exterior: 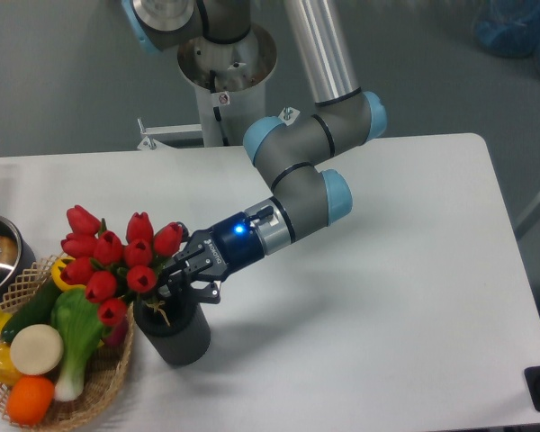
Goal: Insert the flowers into the vase
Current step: 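Push the tulip stems further down into the vase, then open the gripper to release the tulips in the vase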
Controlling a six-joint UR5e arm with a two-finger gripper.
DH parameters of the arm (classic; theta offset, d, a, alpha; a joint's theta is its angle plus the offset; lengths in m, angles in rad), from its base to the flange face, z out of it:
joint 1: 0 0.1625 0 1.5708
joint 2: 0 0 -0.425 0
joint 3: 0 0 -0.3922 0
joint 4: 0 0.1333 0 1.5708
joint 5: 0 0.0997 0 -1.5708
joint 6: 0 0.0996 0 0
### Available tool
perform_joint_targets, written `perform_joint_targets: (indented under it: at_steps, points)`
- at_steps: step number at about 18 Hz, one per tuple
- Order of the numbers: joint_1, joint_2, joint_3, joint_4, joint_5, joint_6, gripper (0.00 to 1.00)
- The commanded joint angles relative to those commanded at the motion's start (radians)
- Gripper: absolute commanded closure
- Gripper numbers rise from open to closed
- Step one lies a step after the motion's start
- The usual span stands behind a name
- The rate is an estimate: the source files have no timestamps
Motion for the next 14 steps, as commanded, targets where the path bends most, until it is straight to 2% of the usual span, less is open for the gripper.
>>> perform_joint_targets:
  at_steps: [14]
  points:
    - [0.021, -0.003, -0.008, -0.002, 0.002, 0.017, 0.74]
